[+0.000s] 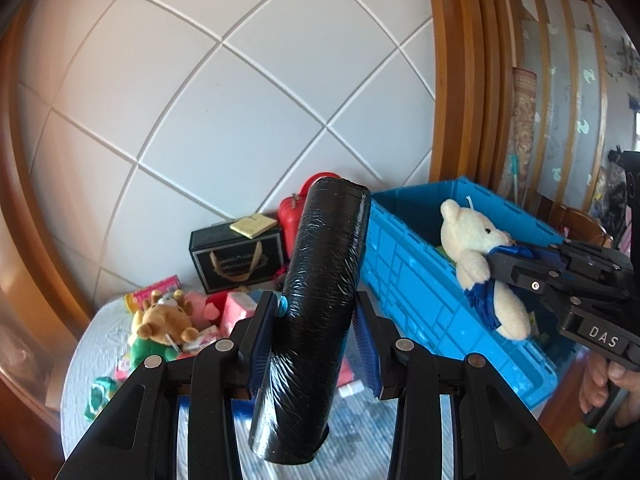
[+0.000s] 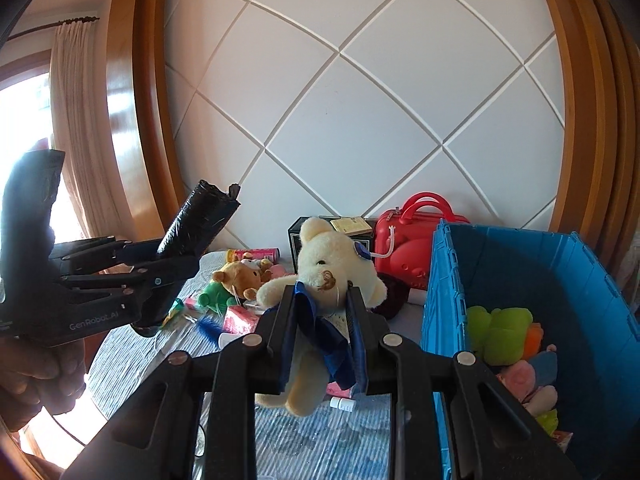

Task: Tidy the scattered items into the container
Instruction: 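Carry the black roll with left tool while right tool carries the bear over the blue crate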

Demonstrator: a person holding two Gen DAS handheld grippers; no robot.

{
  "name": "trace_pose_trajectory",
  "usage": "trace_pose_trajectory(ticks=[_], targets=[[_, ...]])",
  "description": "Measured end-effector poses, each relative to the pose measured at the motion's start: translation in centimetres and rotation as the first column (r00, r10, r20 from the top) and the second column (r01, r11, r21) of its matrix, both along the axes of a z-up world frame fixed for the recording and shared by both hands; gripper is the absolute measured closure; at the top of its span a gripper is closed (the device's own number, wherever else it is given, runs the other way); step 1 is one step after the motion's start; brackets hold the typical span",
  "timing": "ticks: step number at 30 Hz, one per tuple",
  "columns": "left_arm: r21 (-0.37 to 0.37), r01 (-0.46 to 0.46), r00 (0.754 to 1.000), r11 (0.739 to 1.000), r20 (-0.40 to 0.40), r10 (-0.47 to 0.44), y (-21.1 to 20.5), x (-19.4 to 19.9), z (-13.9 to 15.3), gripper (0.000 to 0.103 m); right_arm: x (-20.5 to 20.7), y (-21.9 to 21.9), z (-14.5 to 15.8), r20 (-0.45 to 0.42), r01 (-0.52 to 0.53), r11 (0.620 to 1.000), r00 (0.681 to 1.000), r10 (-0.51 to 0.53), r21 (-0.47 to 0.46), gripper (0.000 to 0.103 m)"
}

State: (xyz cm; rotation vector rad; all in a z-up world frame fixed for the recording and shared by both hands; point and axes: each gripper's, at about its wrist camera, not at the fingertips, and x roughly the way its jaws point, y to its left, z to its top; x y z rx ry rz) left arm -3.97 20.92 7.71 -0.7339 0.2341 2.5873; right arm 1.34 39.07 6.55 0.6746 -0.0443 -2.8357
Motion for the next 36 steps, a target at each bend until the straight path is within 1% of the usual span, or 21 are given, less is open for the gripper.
trace_pose_trajectory(ticks=[9,16,26,36], targets=[[-0.008,0.072,0.997,0.997,-0.007,-0.072,5.5,-0.7,0.5,0.066,0.5,4.5,-0.1,0.005,0.059,0.998,0.998,-0.059,-0.011,0.08],[-0.013,0.159,0.987,0.987,-0.005,-0.159,10.6,-1.2,0.5,0.066,1.3,8.0,0.1,0.013,0.123,0.992,0.992,-0.123,-0.016,0.08],[-0.01,0.288,0.957,0.958,-0.02,-0.288,17.3,-1.4,1.0,0.066,2.5,12.1,0.2,0.024,0.226,0.974,0.974,-0.226,-0.018,0.08],[-0.012,0.387,0.922,0.922,-0.002,-0.387,22.3,-1.4,0.4,0.066,3.5,15.6,-0.2,0.053,0.32,0.947,0.946,-0.319,-0.017,0.08]])
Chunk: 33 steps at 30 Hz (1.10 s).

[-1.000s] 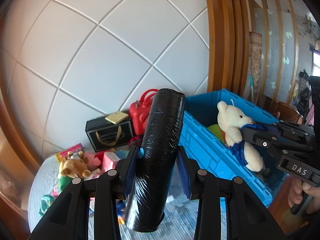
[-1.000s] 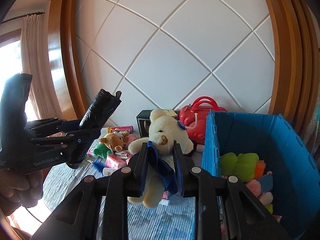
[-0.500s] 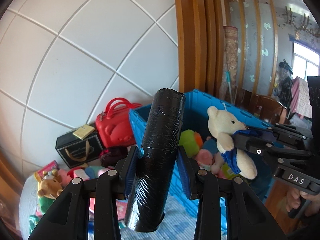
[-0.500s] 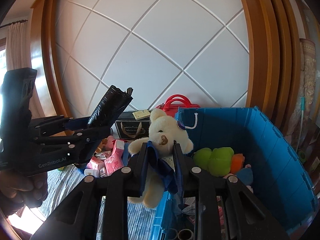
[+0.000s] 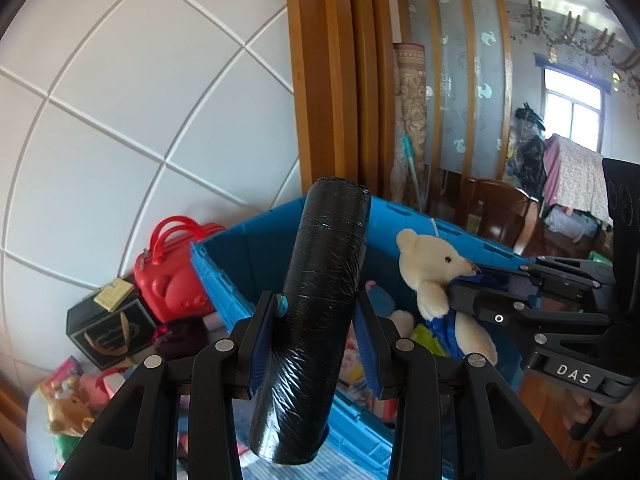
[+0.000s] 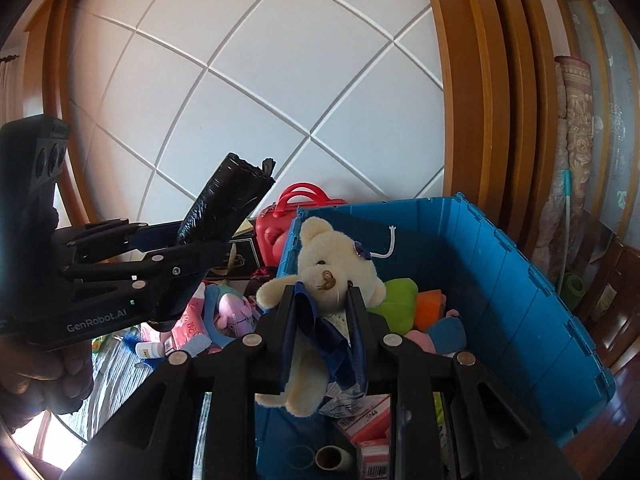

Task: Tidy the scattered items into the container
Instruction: 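Carry the black roll with left tool while right tool carries the bear over the blue crate, then open left tool to drop the black roll into the crate while right tool releases the bear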

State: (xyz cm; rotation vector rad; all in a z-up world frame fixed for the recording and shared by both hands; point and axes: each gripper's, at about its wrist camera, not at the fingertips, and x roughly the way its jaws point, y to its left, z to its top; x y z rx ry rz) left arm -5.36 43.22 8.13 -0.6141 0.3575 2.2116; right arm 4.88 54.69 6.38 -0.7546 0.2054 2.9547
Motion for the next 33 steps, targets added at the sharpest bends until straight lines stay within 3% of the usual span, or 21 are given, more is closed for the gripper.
trace_pose_trajectory(ticks=[13,24,33], targets=[[-0.001,0.129,0.991,0.992,0.021,-0.129,5.5,0.2,-0.4,0.066,1.5,4.2,-0.8,0.031,0.134,0.991,0.99,-0.134,-0.007,0.08],[0.006,0.219,0.973,0.976,0.069,-0.219,9.5,0.2,-1.5,0.066,3.6,8.1,-1.9,0.073,0.26,0.965,0.963,-0.258,-0.022,0.08],[0.011,0.251,0.965,0.968,0.076,-0.252,11.1,0.3,-1.4,0.066,3.5,9.4,-2.2,0.086,0.291,0.957,0.954,-0.289,-0.017,0.08]])
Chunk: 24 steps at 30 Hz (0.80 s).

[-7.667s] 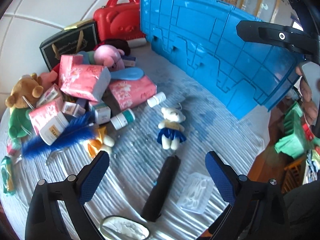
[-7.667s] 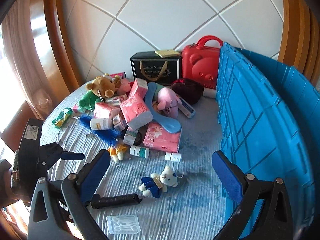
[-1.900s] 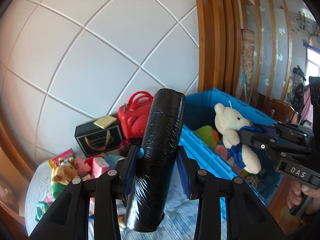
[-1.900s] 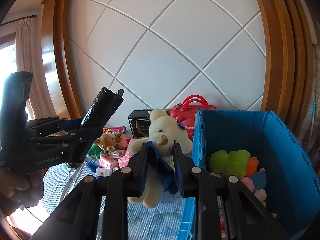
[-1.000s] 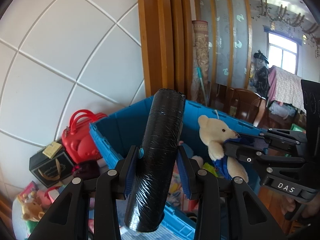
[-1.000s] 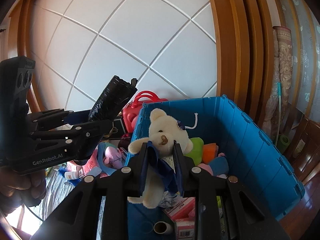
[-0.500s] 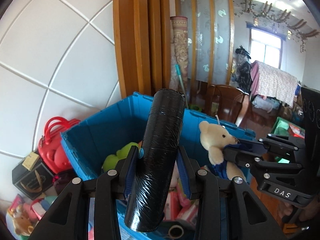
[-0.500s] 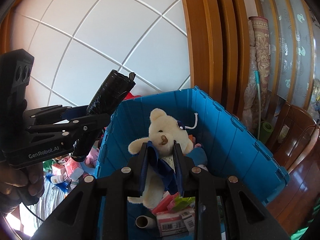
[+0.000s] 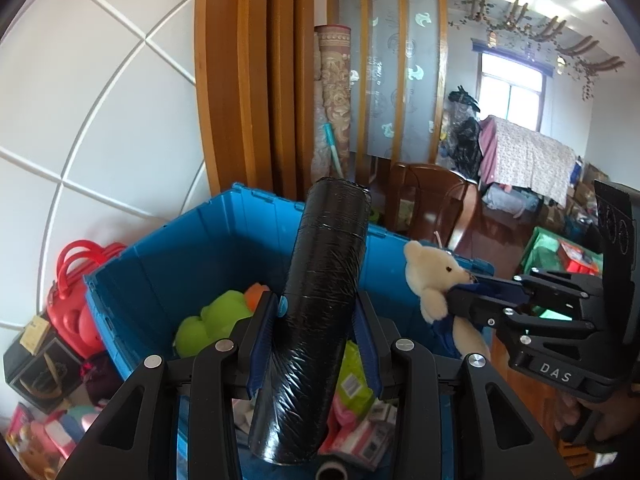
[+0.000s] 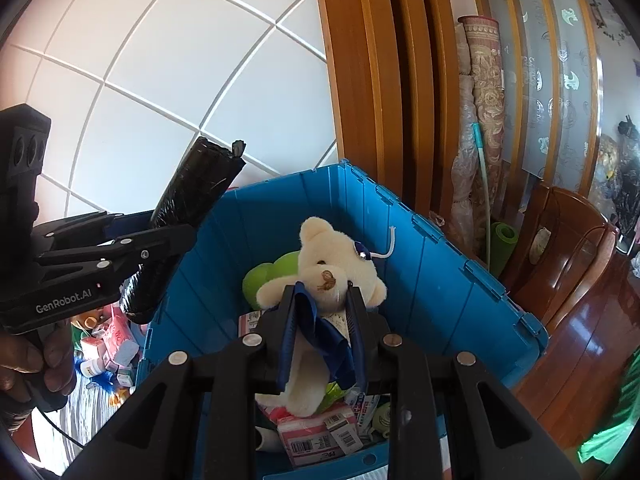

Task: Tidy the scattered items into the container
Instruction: 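Open left tool to drop the black roll into the crate while right tool releases the bear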

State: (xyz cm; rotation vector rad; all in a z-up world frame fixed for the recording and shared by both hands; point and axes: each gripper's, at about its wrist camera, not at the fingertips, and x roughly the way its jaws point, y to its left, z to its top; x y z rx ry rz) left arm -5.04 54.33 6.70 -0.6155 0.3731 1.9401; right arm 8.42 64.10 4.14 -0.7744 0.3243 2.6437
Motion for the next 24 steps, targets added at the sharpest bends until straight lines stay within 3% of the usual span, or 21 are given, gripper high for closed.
trace_pose_trajectory(ticks=[8,10,11,12,14,15,24], targets=[[0.008,0.006,1.0,1.0,0.018,-0.006,0.5,-0.6,0.0,0.065,-0.5,0.2,0.1,0.019,0.006,1.0,1.0,-0.006,0.014,0.08],[0.004,0.008,0.999,1.0,0.034,-0.008,0.7,-0.8,0.0,0.064,-0.7,0.0,0.1,0.031,0.016,0.999,0.999,-0.017,0.034,0.069],[-0.004,0.016,0.999,1.0,0.045,-0.016,0.9,-0.8,-0.1,0.059,-0.6,0.0,0.0,0.032,0.028,0.999,0.999,-0.03,0.043,0.063],[-0.008,0.02,0.999,1.0,0.042,-0.02,1.1,-0.9,-0.1,0.04,-0.5,0.1,0.0,0.027,0.043,0.998,0.999,-0.044,0.048,0.052],[0.012,-0.001,1.0,1.0,0.003,0.001,0.8,-0.6,0.2,0.011,-0.4,0.3,0.0,0.022,0.065,0.996,0.998,-0.067,0.054,0.036],[0.026,-0.008,1.0,1.0,-0.004,0.008,0.6,-0.6,0.3,0.009,-0.3,0.3,0.1,0.017,0.07,0.996,0.997,-0.071,0.053,0.026],[0.018,-0.091,0.995,0.996,0.049,0.09,-1.8,-2.3,-0.5,0.009,-0.6,-0.6,0.1,0.006,0.037,0.999,0.999,-0.037,0.036,0.025]])
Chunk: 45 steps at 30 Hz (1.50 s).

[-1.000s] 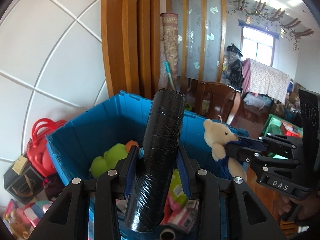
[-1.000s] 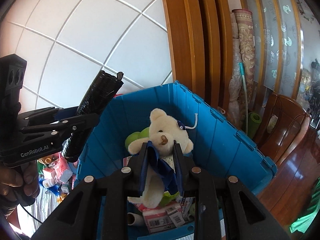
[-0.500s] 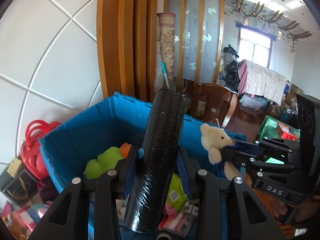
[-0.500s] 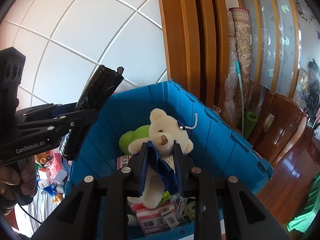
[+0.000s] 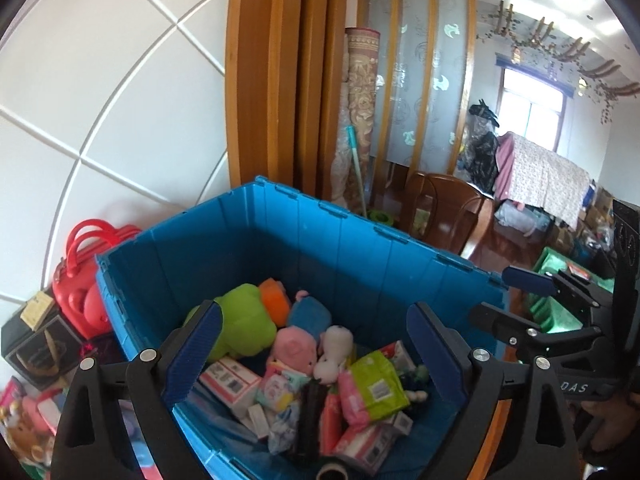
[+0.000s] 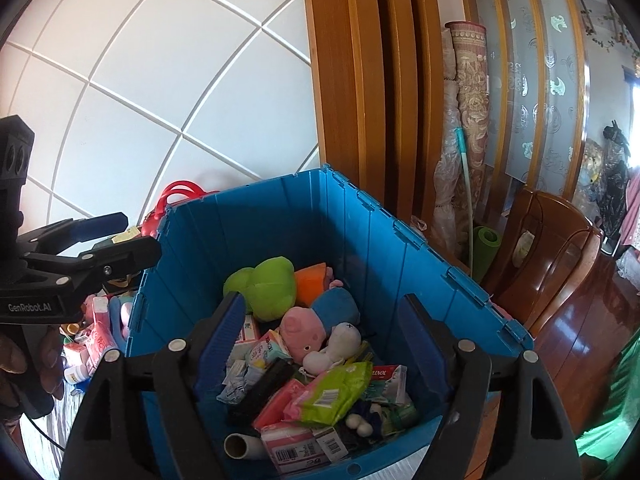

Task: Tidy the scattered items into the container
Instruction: 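Open left tool to drop the black roll into the crate while right tool releases the bear, then move left tool to the clear tape roll while right tool moves to the clear plastic box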

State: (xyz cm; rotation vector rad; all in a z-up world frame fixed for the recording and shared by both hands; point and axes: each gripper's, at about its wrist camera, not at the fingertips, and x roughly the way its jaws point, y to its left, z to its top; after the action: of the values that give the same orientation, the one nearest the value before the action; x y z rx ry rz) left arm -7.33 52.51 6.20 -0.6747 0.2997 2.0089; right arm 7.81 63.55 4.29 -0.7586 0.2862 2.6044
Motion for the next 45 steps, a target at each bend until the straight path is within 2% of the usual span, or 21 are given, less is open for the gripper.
trace_pose_trajectory(ticks=[6,10,16,22,27,31,39,42,45], targets=[[-0.025,-0.112,0.994,0.993,-0.016,0.112,-4.6,-0.6,-1.0,0.009,-1.9,-2.8,0.4,-0.044,-0.135,0.991,0.99,0.135,-0.005,0.024],[-0.048,-0.228,0.974,0.972,-0.021,0.227,-9.6,-1.2,-2.0,0.009,-3.5,-6.1,0.6,-0.089,-0.278,0.961,0.957,0.277,0.002,0.024],[-0.124,-0.398,0.917,0.909,-0.015,0.399,-18.3,-1.1,-4.2,0.009,-5.4,-12.3,-0.1,-0.118,-0.447,0.895,0.888,0.443,-0.004,0.024],[-0.172,-0.515,0.853,0.84,-0.003,0.523,-27.5,0.5,-6.5,0.009,-5.9,-19.4,-1.0,-0.101,-0.562,0.827,0.823,0.559,-0.004,0.024],[-0.192,-0.587,0.799,0.786,0.016,0.601,-35.0,2.7,-8.3,0.009,-5.5,-25.0,-1.8,-0.062,-0.608,0.794,0.792,0.607,-0.006,0.024],[-0.21,-0.618,0.769,0.758,0.04,0.638,-40.2,4.9,-10.2,0.009,-4.4,-29.5,-2.3,-0.026,-0.636,0.772,0.771,0.636,-0.008,0.024],[-0.29,-0.615,0.739,0.733,0.112,0.665,-47.5,8.9,-15.9,0.009,-1.0,-35.9,-4.4,0.042,-0.635,0.773,0.772,0.635,-0.012,0.024],[-0.323,-0.611,0.712,0.723,0.176,0.68,-49.6,9.9,-19.2,0.009,0.3,-38.0,-5.4,0.07,-0.626,0.78,0.777,0.625,-0.007,0.024],[-0.342,-0.604,0.67,0.72,0.271,0.691,-51.3,10.6,-22.9,0.009,1.5,-39.7,-6.6,0.089,-0.617,0.787,0.784,0.614,0.0,0.024]])
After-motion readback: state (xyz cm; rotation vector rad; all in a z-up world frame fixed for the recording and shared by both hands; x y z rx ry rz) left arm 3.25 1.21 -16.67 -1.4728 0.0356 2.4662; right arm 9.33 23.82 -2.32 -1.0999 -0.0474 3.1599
